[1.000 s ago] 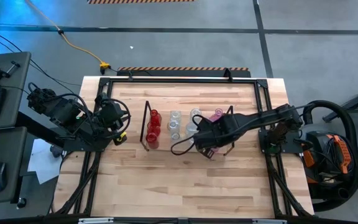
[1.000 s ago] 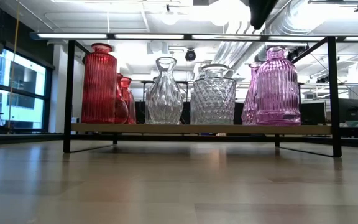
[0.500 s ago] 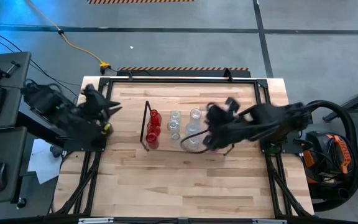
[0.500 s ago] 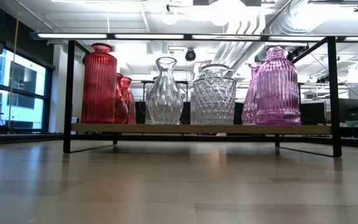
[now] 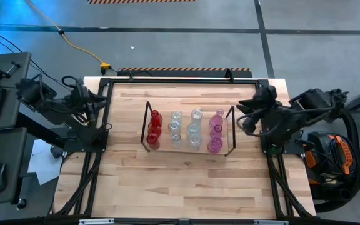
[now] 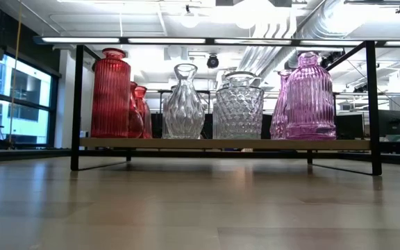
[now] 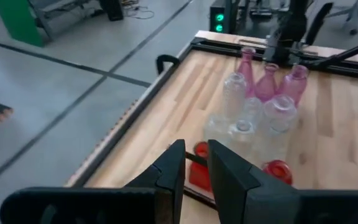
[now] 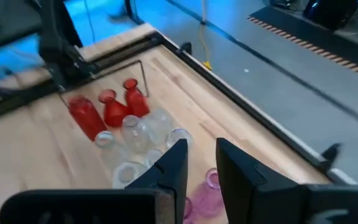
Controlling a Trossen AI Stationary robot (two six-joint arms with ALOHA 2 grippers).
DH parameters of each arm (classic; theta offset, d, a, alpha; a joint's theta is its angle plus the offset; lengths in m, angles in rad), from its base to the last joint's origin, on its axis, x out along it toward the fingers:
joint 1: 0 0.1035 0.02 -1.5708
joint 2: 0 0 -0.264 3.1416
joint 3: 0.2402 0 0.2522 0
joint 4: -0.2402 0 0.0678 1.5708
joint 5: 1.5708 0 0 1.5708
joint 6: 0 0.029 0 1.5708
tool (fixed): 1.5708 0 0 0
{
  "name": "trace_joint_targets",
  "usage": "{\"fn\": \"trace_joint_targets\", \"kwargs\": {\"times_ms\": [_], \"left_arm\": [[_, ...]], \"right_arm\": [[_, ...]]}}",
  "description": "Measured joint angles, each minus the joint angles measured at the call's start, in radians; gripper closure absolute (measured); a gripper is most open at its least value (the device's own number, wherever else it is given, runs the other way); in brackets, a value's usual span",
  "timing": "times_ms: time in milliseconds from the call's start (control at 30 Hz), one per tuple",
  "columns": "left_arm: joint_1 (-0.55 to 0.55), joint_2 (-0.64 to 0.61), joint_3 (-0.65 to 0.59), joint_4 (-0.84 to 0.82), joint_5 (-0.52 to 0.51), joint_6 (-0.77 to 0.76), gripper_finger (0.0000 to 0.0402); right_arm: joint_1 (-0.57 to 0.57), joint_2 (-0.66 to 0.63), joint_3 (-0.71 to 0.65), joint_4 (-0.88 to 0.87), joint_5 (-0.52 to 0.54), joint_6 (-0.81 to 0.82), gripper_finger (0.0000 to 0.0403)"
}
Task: Sort vases onto shelf
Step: Return to Home Position
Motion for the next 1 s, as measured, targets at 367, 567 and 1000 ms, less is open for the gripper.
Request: {"fn": "trace_joint_targets", "kwargs": {"times_ms": [367,567,1000], "left_arm": [[0.020,-0.300,-0.495,0.444,0.099,0.052,0.0342],[0.098,-0.427,-0.610,0.581,0.184,0.051,0.0342],[0.287,-0.474,-0.968,0.962,0.685,-0.134,0.0342]], "right_arm": [[-0.018,-0.454,-0.701,0.787,-0.137,-0.144,0.0336],[-0.044,-0.695,-1.022,1.213,-0.228,-0.262,0.0336],[-0.090,-1.082,-1.447,1.636,-0.272,-0.310,0.0336]]}}
